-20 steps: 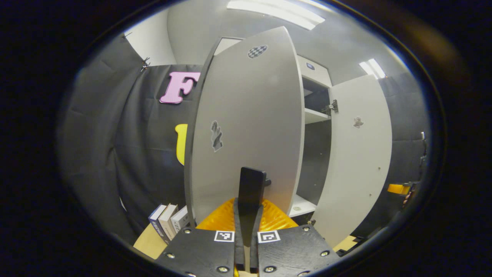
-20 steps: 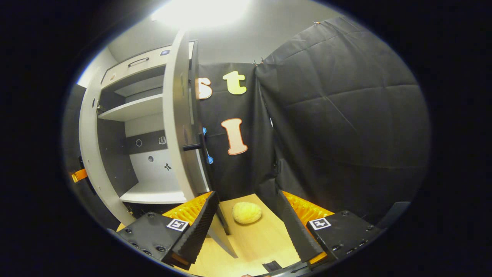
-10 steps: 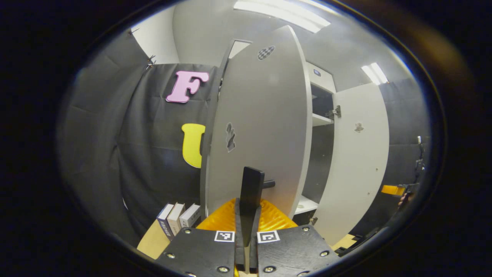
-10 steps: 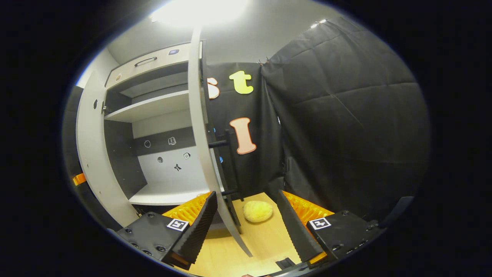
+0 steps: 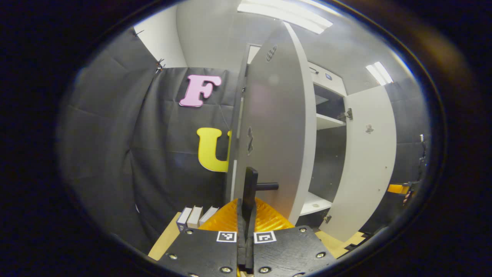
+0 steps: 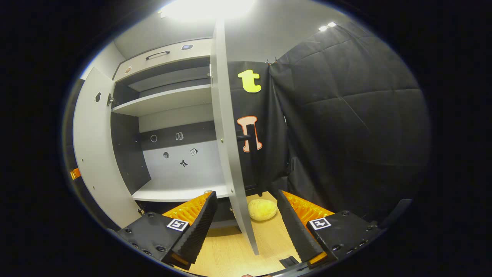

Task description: Open the right door of the double-door shoe cabinet with the right hand, and open the left door with the left hand.

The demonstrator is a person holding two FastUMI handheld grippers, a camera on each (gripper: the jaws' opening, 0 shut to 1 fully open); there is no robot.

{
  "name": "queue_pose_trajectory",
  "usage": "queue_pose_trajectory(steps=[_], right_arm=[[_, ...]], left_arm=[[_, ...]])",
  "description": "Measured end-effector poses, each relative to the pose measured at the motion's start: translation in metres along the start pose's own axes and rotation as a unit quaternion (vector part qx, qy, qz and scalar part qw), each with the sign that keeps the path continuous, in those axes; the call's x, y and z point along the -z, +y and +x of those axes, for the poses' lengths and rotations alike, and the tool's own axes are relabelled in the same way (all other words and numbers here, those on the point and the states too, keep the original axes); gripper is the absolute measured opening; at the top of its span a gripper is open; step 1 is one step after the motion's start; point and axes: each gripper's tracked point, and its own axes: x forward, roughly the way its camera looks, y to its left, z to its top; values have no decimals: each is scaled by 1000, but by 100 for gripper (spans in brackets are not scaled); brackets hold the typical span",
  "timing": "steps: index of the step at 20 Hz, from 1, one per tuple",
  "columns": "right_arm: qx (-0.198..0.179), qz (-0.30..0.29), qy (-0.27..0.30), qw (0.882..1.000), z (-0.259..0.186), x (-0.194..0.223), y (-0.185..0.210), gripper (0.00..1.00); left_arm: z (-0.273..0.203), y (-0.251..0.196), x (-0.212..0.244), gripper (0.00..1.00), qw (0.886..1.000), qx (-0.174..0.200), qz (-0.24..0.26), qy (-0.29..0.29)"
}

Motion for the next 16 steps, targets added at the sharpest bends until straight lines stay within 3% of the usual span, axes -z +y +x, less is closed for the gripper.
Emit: queue_pose_trajectory(steps=[1,3,4,6,7,8,16], right_arm=[[-1,-3,-2,1000,-2,0,3,93],[-1,-9,-1,1000,-11,4,9,100],[0,-11,1,1000,-11,5,11,98],[1,-9,4,1000,-9,6,14,98],[2,-6,4,1000,-9,5,14,93],[3,-5,5,1000,-8,2,14,98],[-12,-27,11,1000,-12,-1,33,98]], left_arm=[[0,4,-1,2,1000,-13,-2,-2],[0,-14,-2,1,999,14,-40,-3],[-1,-24,-6,1,999,17,-50,-5],[-4,-33,-9,1,1000,16,-21,-7],[-1,-34,-6,1,1000,15,-10,-5],[0,-35,-3,1,1000,14,-4,-2],[5,-27,8,1,1000,9,-22,18]])
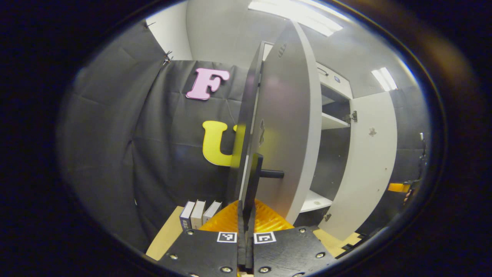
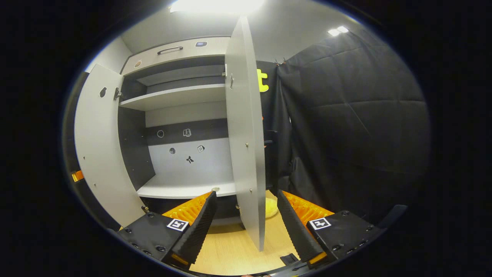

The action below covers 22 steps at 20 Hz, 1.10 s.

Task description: Open the right door of the double-door shoe cabinet with the right hand, and open the left door with the left hand.

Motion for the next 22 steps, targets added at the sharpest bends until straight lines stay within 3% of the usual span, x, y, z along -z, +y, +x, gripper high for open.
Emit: queue_pose_trajectory(steps=[10,14,19,22], right_arm=[[-83,-3,-2,997,16,-7,-8,98],[-108,-30,-10,994,12,-9,-25,98],[-157,-34,2,987,4,-1,-38,98],[-172,-28,3,985,1,6,-44,98]], left_arm=[[-33,-2,-37,1,995,-91,-3,-35],[-69,-35,-48,1,991,-119,14,-66],[-96,-74,-36,2,982,-173,31,-62],[-114,-101,-34,11,980,-180,56,-69]])
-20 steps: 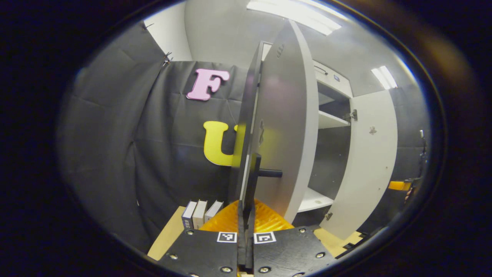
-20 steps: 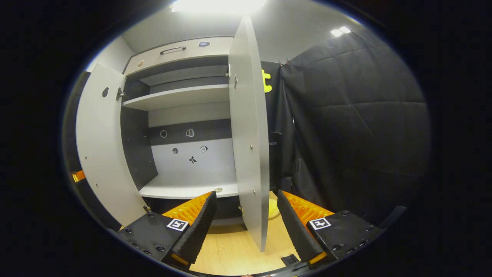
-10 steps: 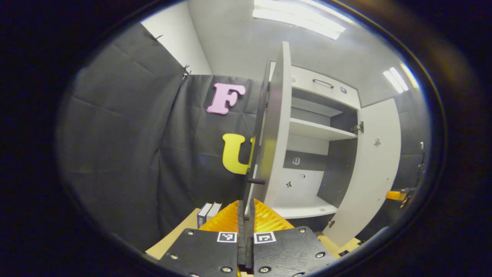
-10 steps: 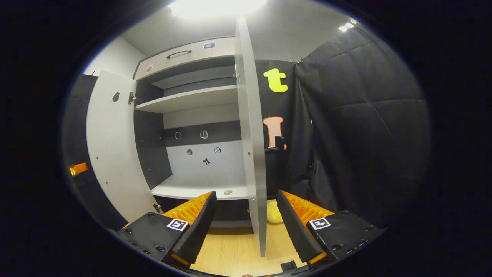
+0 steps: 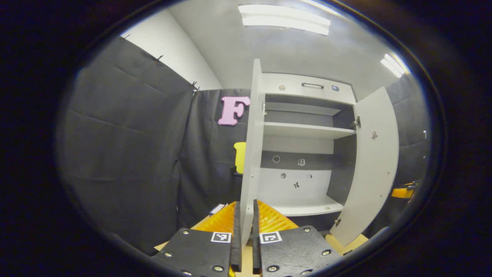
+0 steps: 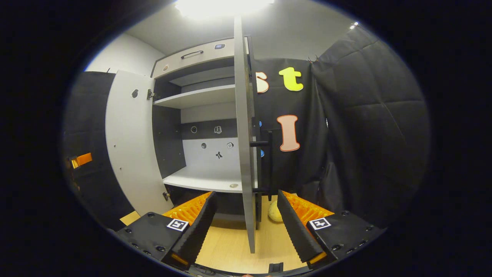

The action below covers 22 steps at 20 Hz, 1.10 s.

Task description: Open the right door of the double-door shoe cabinet with the right hand, and open the left door with the left hand.

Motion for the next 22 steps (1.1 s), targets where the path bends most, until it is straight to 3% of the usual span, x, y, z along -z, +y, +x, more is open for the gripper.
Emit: queue_pose_trajectory(steps=[3,4,8,13,22], right_arm=[[-2,9,3,1000,-3,6,-1,98],[-3,11,3,1000,-3,8,0,98],[6,27,-7,1000,2,8,11,98],[35,29,-24,999,3,4,22,98],[48,20,-14,999,8,13,44,98]], left_arm=[[-17,-13,-1,86,999,-5,38,0],[-19,-12,-2,92,999,-11,51,0],[-13,-24,8,94,998,3,68,1],[9,-41,27,94,999,40,20,2],[26,-25,49,93,998,49,28,13]])
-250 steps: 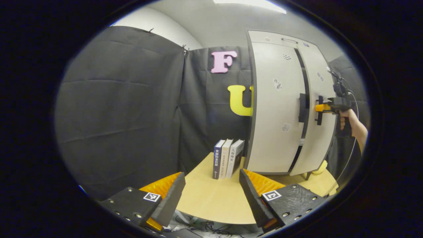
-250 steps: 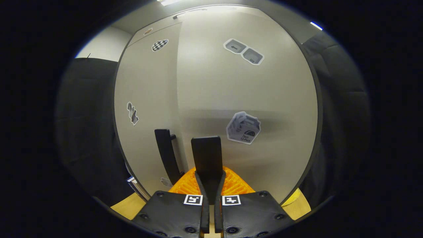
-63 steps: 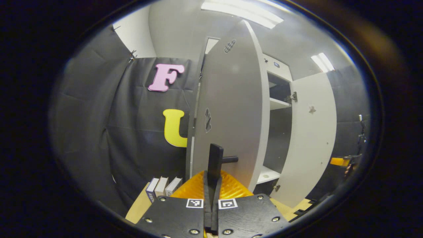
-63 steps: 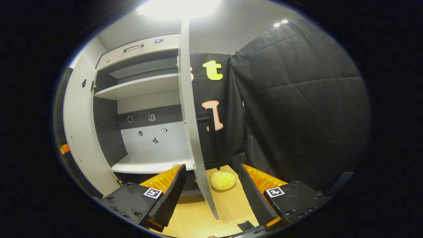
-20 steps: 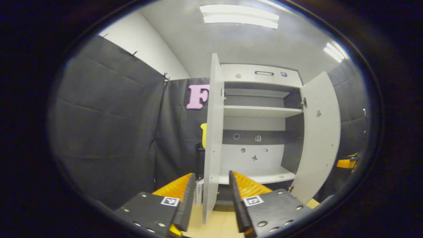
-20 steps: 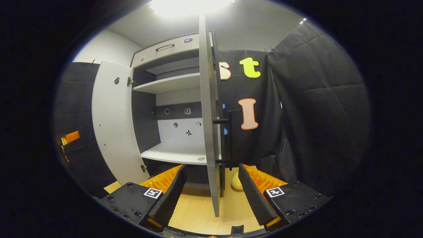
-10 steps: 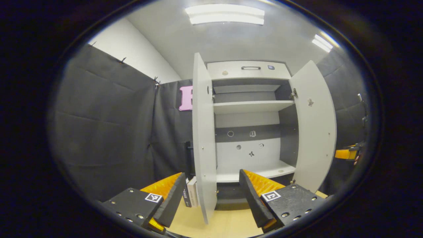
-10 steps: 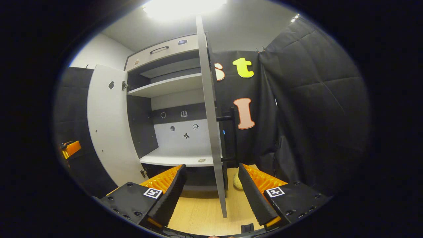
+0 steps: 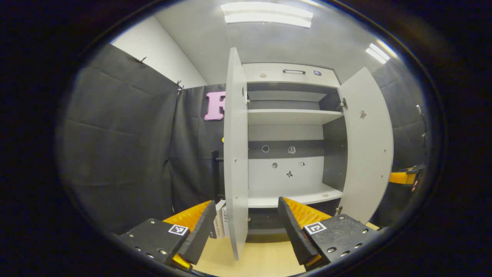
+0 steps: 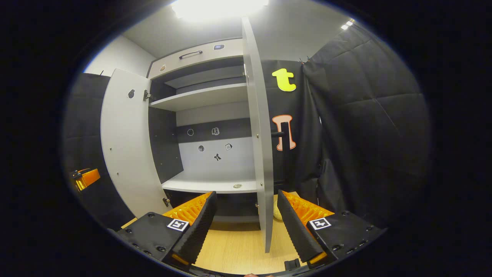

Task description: Open the right door of the double-door shoe cabinet with the right hand, and open the left door with the left hand.

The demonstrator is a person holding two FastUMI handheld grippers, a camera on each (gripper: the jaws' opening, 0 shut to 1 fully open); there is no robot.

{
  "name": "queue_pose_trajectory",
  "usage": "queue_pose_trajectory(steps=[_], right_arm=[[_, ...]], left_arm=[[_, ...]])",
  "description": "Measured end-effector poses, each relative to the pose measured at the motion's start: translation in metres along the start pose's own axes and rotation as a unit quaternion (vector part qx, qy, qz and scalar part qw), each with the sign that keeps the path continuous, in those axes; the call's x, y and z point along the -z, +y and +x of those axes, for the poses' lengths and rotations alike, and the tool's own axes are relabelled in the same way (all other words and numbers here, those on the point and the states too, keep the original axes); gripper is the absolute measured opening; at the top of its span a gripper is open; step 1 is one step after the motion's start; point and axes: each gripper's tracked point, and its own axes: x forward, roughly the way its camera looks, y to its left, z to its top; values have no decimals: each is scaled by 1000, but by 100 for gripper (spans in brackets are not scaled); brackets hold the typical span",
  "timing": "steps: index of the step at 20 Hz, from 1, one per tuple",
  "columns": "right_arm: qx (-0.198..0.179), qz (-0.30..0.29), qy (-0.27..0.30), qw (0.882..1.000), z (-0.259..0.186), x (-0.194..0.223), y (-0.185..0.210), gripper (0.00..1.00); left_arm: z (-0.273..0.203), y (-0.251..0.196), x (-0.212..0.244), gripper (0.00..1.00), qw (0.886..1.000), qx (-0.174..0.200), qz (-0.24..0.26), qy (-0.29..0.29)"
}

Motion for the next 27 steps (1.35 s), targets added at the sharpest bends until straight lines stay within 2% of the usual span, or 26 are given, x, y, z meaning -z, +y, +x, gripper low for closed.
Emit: queue_pose_trajectory(steps=[6,16,19,21,23,27], right_arm=[[5,18,-1,1000,3,3,9,98],[27,12,-1,1000,10,12,19,97],[41,12,-7,999,12,11,23,97],[55,3,-11,998,15,14,27,97],[66,-7,-11,998,16,19,33,97],[65,-8,-6,998,13,33,44,98]], left_arm=[[8,8,9,93,1000,12,-5,0],[31,11,37,94,999,37,-29,4],[43,3,48,94,998,45,-37,4],[50,2,62,94,998,33,-44,11],[55,-7,75,94,998,36,-47,17],[58,-20,88,93,998,46,-42,13]])
